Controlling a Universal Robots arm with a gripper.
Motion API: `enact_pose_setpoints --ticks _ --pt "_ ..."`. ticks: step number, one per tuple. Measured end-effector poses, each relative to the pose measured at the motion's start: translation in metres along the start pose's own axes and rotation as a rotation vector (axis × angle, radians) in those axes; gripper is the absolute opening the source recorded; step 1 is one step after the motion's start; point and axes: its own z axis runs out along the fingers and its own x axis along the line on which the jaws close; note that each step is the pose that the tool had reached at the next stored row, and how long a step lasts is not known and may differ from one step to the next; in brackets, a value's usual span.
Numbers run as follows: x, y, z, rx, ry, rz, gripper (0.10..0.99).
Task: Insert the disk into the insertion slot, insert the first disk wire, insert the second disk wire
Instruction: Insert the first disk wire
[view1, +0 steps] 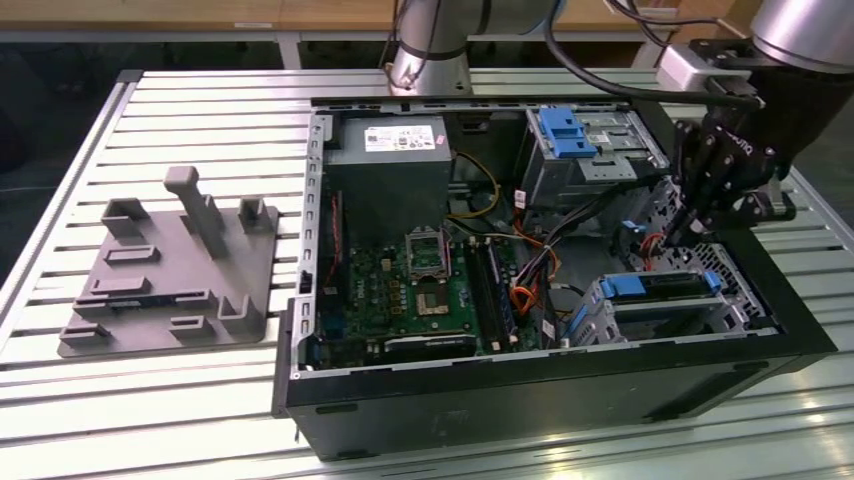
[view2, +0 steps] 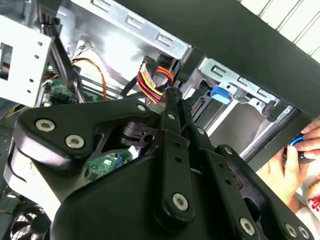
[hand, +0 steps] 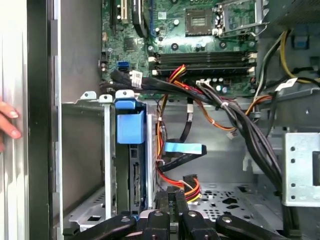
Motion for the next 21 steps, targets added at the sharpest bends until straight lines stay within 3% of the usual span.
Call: enact_pose_setpoints --ticks 3,4,13,14,15,21 --pt "0.0036 0.0008 -0.0029 0.000 -0.0234 0.000 0.165" --pt "0.0054 0.0008 -0.0028 -0.001 -0.0265 0.000 0.165" --pt "0.0264 0.0001 -0.0011 -0.001 -0.0381 0.000 0.165" --pt "0.0343 0.0000 -0.0004 -0.001 -0.0474 -0.001 0.165" --pt "0.0371 0.0004 -0.0001 -0.001 -0.0555 -0.001 0.165" --pt "0.0378 0.0004 0.0003 -0.001 -0.0560 -0.001 0.165"
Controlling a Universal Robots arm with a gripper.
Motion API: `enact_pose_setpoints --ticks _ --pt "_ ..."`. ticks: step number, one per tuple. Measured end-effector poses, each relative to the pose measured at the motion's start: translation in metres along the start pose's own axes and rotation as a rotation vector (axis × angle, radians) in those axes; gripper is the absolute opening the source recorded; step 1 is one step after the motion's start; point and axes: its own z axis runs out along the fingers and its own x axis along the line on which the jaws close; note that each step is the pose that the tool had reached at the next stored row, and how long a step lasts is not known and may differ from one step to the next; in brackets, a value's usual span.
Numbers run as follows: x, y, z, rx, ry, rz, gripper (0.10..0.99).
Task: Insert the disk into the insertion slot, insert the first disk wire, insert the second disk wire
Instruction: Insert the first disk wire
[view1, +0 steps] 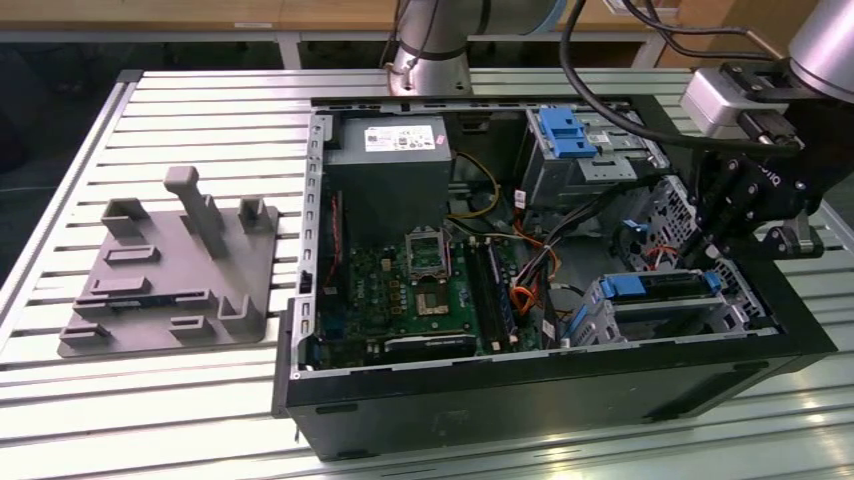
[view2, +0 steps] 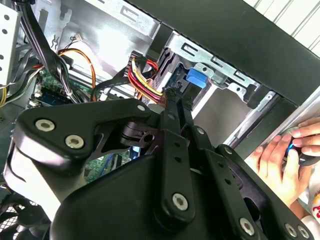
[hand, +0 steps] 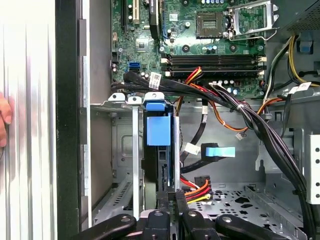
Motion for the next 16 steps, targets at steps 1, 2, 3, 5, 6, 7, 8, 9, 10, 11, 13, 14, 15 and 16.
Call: enact_pose_setpoints --ticks 1,2,3,5,6,7,8,9,10,11,13,14,15,16 --pt "0.0002 0.0000 0.0001 0.000 0.0001 0.000 0.165" --pt "0.0004 0.0000 0.0001 0.000 0.0001 0.000 0.165" --pt "0.0007 0.0000 0.0003 0.000 0.0001 0.000 0.165" --pt "0.0012 0.0000 0.0005 0.000 0.0001 0.000 0.165" --pt "0.0015 -0.0001 0.0006 0.000 0.0001 0.000 0.165" --pt "0.0017 -0.0001 0.0008 0.000 0.0000 0.000 0.165" --pt "0.0019 -0.0001 0.0009 0.000 0.0000 0.000 0.165" --pt "0.0020 -0.0001 0.0011 0.000 0.0000 0.000 0.165" --pt "0.0022 -0.0001 0.0013 0.000 0.0000 0.000 0.165" --pt "0.0023 -0.0001 0.0015 0.000 0.0001 0.000 0.165" --pt "0.0024 0.0000 0.0018 0.000 0.0003 0.000 0.165" --pt "0.0024 0.0000 0.0021 0.000 0.0003 0.000 0.165" --pt "0.0024 0.0000 0.0023 0.000 0.0002 0.000 0.165" --pt "0.0024 0.0000 0.0026 0.000 0.0002 0.000 0.165"
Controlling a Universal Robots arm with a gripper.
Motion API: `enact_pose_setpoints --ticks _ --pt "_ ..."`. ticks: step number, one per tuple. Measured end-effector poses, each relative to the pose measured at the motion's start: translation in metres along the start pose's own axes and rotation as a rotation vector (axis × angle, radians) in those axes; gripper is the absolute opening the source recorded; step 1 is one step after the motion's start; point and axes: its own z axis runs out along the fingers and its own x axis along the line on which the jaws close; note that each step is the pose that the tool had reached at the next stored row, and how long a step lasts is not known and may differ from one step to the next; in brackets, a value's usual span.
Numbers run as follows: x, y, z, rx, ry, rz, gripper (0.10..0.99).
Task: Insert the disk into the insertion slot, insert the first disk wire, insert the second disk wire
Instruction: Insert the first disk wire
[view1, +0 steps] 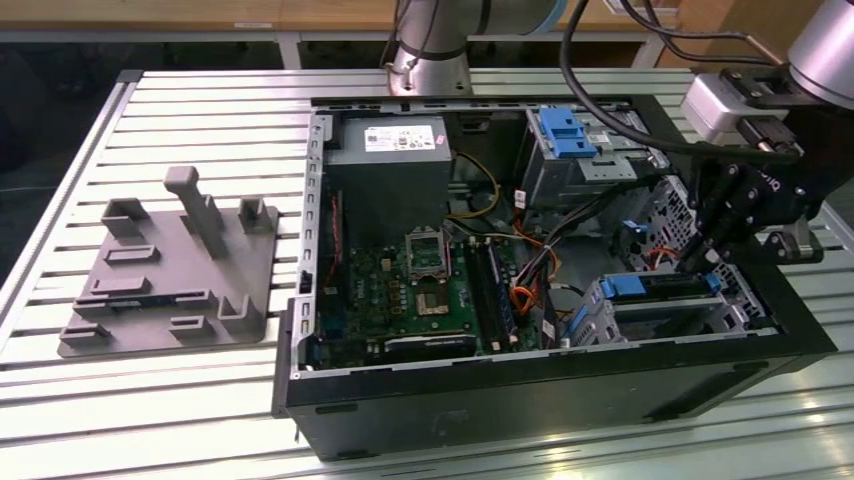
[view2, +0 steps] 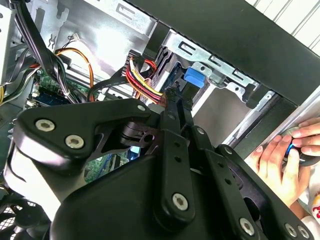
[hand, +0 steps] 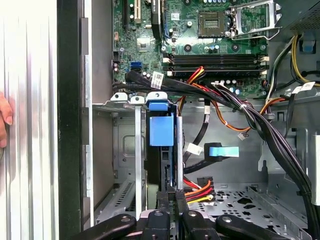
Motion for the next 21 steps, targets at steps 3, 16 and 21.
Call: enact_pose_setpoints --ticks 3,16,21 --pt "0.0000 0.0000 0.0007 0.000 0.0000 0.000 0.165" --pt "0.0004 0.0002 0.0041 0.000 -0.0001 0.000 0.165" --pt "0.0006 0.0002 0.0054 0.000 0.0000 0.000 0.165"
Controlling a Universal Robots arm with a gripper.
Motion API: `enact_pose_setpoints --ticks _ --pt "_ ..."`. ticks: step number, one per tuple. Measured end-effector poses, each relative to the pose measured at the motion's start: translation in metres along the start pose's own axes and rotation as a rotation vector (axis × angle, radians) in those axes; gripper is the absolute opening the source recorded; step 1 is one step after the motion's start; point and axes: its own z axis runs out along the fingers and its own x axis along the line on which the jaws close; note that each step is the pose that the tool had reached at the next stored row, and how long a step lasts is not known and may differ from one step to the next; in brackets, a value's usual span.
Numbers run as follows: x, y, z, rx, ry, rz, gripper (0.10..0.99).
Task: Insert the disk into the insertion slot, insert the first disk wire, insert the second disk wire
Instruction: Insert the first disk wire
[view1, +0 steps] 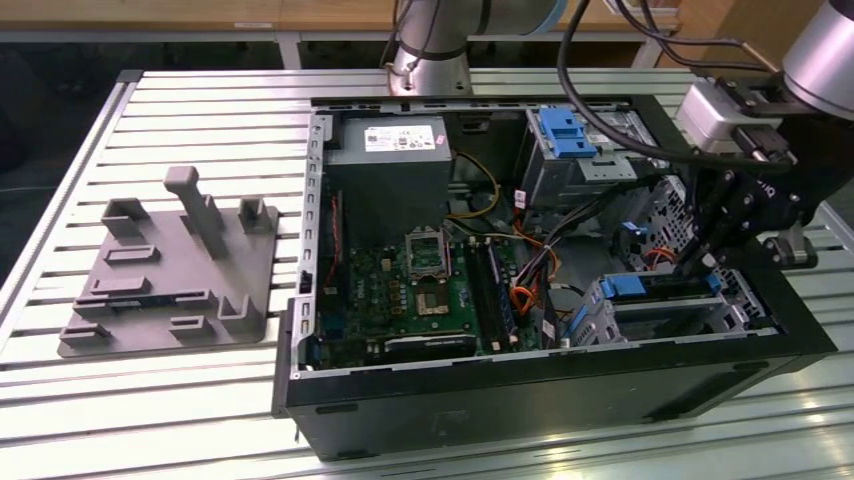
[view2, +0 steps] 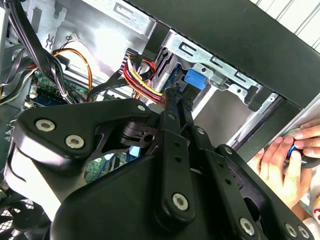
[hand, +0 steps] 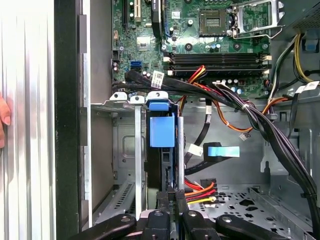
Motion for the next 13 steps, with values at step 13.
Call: enact_pose_setpoints --ticks 13 --pt "0.0001 0.0000 0.0031 0.000 0.0000 0.000 0.165"
